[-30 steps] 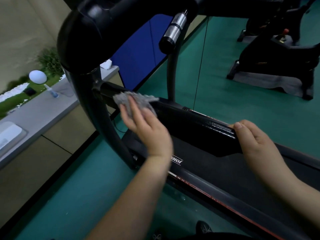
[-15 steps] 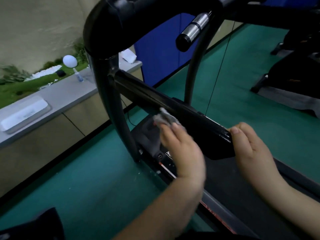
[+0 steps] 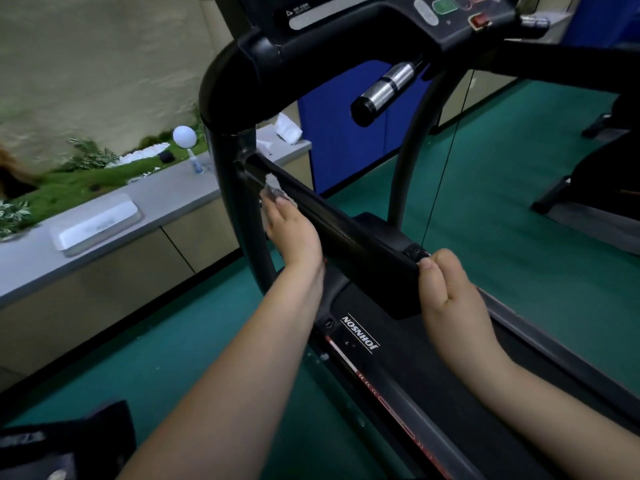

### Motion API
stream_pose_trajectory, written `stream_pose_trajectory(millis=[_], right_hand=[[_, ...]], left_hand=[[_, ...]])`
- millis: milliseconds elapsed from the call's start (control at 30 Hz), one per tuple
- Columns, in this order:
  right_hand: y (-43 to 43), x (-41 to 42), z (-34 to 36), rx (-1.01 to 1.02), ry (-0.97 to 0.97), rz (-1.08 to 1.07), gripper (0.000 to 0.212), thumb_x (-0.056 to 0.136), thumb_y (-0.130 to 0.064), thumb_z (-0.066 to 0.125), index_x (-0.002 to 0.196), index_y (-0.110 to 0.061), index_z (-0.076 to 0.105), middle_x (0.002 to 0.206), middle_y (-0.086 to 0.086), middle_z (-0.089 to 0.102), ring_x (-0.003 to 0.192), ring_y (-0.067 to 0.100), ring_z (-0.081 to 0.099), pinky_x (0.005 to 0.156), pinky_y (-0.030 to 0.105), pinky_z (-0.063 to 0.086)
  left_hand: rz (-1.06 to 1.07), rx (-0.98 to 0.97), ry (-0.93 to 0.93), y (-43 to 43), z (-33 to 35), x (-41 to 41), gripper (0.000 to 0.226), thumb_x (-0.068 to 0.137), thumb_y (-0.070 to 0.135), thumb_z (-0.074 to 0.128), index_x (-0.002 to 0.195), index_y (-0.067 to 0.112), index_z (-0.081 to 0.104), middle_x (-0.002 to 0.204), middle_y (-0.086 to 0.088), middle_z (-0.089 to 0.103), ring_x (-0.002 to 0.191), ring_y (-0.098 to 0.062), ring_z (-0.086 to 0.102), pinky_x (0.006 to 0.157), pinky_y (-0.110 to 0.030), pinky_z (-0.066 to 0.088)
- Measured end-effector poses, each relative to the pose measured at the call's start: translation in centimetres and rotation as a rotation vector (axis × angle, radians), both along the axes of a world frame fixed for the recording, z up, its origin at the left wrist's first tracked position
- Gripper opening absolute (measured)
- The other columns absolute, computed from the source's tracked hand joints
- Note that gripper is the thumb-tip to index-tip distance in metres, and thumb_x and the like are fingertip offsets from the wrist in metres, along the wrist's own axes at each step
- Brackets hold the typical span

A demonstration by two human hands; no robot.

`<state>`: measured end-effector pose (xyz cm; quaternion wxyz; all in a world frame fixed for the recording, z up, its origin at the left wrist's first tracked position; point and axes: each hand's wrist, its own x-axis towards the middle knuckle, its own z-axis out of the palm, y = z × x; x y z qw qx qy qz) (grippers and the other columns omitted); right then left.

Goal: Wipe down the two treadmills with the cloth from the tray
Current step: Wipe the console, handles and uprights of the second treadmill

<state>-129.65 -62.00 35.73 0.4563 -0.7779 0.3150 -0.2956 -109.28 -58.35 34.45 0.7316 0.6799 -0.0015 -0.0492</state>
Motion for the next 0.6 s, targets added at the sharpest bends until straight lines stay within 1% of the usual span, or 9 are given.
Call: stream_pose_trajectory(millis=[100, 200, 267, 300, 367, 433, 467, 533, 600], right_hand=[[-0.3, 0.0, 0.1, -0.046, 0.007, 0.034, 0.034, 0.101, -0.023, 0.037, 0.068, -0.024, 0.028, 0.066, -0.006, 0.033, 0.063, 0.010, 0.034, 0.057, 0.028, 0.026], [-0.4, 0.1, 0.1, -0.082, 0.020, 0.036, 0.034, 0.100, -0.023, 0.036, 0.068, -0.024, 0.027, 0.067, -0.005, 0.034, 0.064, 0.008, 0.034, 0.058, 0.025, 0.030], [-0.5, 0.1, 0.1, -0.093, 0.026, 0.033, 0.034, 0.101, -0.023, 0.036, 0.068, -0.025, 0.027, 0.068, -0.004, 0.035, 0.064, 0.008, 0.035, 0.058, 0.024, 0.030], [-0.5, 0.1, 0.1, -0.096, 0.034, 0.032, 0.034, 0.101, -0.023, 0.036, 0.068, -0.025, 0.028, 0.068, -0.004, 0.035, 0.064, 0.008, 0.036, 0.057, 0.027, 0.029], [-0.5, 0.1, 0.2, -0.091, 0.060, 0.039, 0.034, 0.101, -0.025, 0.035, 0.068, -0.023, 0.028, 0.069, -0.002, 0.037, 0.063, 0.009, 0.037, 0.058, 0.035, 0.020], [-0.5, -0.1, 1.1, -0.054, 0.101, 0.060, 0.034, 0.102, -0.029, 0.035, 0.070, -0.020, 0.030, 0.070, 0.000, 0.038, 0.065, 0.015, 0.038, 0.060, 0.034, 0.018], [-0.5, -0.6, 1.7, -0.026, 0.127, 0.084, 0.033, 0.102, -0.033, 0.034, 0.073, -0.018, 0.033, 0.071, 0.000, 0.040, 0.068, 0.018, 0.039, 0.061, 0.034, 0.020], [-0.6, -1.9, 2.1, 0.017, 0.215, 0.161, 0.034, 0.103, -0.042, 0.028, 0.089, -0.016, 0.045, 0.084, 0.000, 0.050, 0.082, 0.017, 0.047, 0.070, 0.032, 0.031], [0.1, -3.7, 1.3, 0.081, 0.185, 0.160, 0.035, 0.102, -0.044, 0.027, 0.119, -0.023, 0.049, 0.112, -0.003, 0.055, 0.106, 0.015, 0.052, 0.092, 0.030, 0.038]], left_hand=[[-0.085, -0.121, 0.051, 0.4, -0.9, -5.2, 0.050, 0.097, 0.047, 0.027, 0.145, 0.036, 0.032, 0.131, 0.008, 0.049, 0.117, -0.010, 0.050, 0.108, -0.037, 0.037], [-0.180, -0.151, 0.086, 0.8, -2.0, -11.1, 0.053, 0.086, 0.058, 0.030, 0.139, 0.051, 0.030, 0.141, -0.006, 0.048, 0.128, -0.026, 0.049, 0.109, -0.051, 0.037], [-0.210, -0.112, 0.080, 1.0, -2.3, -13.7, 0.056, 0.080, 0.068, 0.030, 0.135, 0.058, 0.030, 0.147, -0.016, 0.039, 0.134, -0.035, 0.040, 0.109, -0.057, 0.033], [-0.230, -0.079, 0.068, 1.2, -2.3, -14.8, 0.059, 0.077, 0.071, 0.029, 0.136, 0.058, 0.027, 0.149, -0.016, 0.037, 0.135, -0.033, 0.039, 0.109, -0.056, 0.034], [-0.258, 0.004, 0.038, 1.6, -2.2, -17.0, 0.064, 0.079, 0.067, 0.028, 0.141, 0.053, 0.022, 0.146, -0.011, 0.042, 0.131, -0.024, 0.046, 0.107, -0.049, 0.039], [-0.341, 0.077, 0.042, 3.1, -1.5, -18.9, 0.061, 0.079, 0.066, 0.029, 0.139, 0.053, 0.023, 0.138, -0.018, 0.048, 0.122, -0.033, 0.053, 0.100, -0.051, 0.045], [-0.406, 0.087, 0.051, 3.9, -1.4, -19.6, 0.057, 0.083, 0.063, 0.030, 0.139, 0.052, 0.025, 0.137, -0.016, 0.050, 0.119, -0.033, 0.054, 0.098, -0.049, 0.047], [-0.504, 0.040, 0.038, 5.7, -1.3, -20.8, 0.047, 0.097, 0.045, 0.033, 0.144, 0.043, 0.029, 0.140, 0.005, 0.048, 0.121, -0.010, 0.053, 0.101, -0.030, 0.044], [-0.509, -0.015, 0.001, 7.8, -1.1, -21.9, 0.043, 0.102, 0.031, 0.033, 0.144, 0.038, 0.032, 0.142, 0.018, 0.041, 0.125, 0.006, 0.043, 0.105, -0.016, 0.035]])
